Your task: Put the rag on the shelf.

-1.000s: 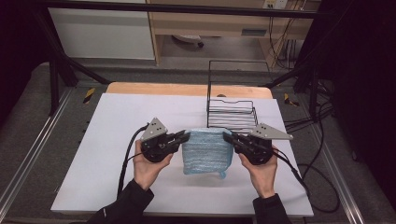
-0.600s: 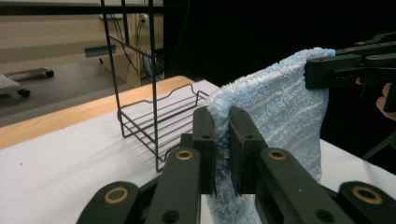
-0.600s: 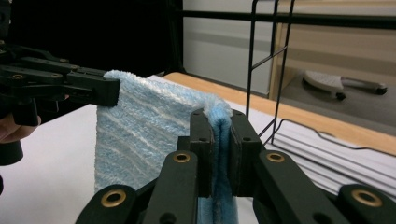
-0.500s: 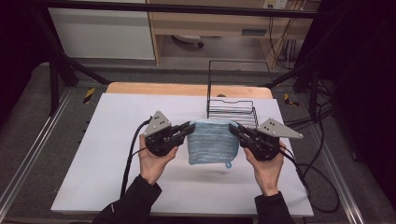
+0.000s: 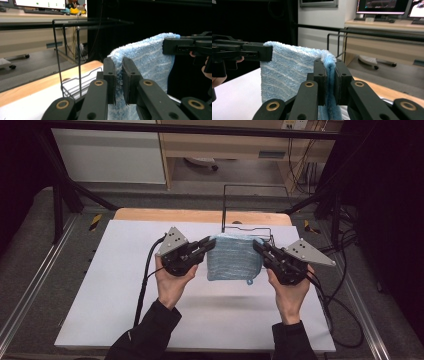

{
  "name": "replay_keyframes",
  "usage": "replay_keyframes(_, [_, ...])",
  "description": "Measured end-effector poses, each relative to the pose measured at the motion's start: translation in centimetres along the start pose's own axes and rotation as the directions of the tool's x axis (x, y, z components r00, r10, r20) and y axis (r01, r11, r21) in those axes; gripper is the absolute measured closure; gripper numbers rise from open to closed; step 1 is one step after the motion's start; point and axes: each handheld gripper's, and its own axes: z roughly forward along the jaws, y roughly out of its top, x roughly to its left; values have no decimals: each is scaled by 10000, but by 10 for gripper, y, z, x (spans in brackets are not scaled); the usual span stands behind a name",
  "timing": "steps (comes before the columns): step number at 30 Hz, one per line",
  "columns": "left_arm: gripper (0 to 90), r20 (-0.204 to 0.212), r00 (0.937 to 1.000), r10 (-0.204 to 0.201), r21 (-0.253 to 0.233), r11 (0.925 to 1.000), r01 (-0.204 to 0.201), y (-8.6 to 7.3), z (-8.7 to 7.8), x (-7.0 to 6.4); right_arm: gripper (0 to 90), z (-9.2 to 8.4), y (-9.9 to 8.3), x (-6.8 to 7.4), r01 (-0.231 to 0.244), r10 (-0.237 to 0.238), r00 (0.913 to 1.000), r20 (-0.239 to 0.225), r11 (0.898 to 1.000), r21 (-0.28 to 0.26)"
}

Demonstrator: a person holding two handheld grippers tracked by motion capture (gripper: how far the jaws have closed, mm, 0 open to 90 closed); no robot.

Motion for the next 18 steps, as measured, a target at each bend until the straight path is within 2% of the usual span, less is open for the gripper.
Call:
replay_keyframes(5, [826, 45, 9999, 139, -306, 9994, -138, 7, 5, -3, 828, -4, 8, -2, 169, -159, 9995, 266, 9991, -376])
replay_keyframes(10, [826, 81, 9998, 190, -530, 9984, -186, 12, 12, -4, 828, -6, 13, -6, 122, -91, 9991, 422, 9972, -742])
replay_keyframes(15, [826, 108, 9999, -61, -788, 9969, 69, 16, 18, -4, 829, -7, 18, -9, 168, -118, 9984, 549, 9957, -906])
replay_keyframes(18, [826, 102, 9999, 15, -908, 9959, -6, 19, 20, -4, 829, -7, 21, -10, 201, -139, 9981, 602, 9945, -1029])
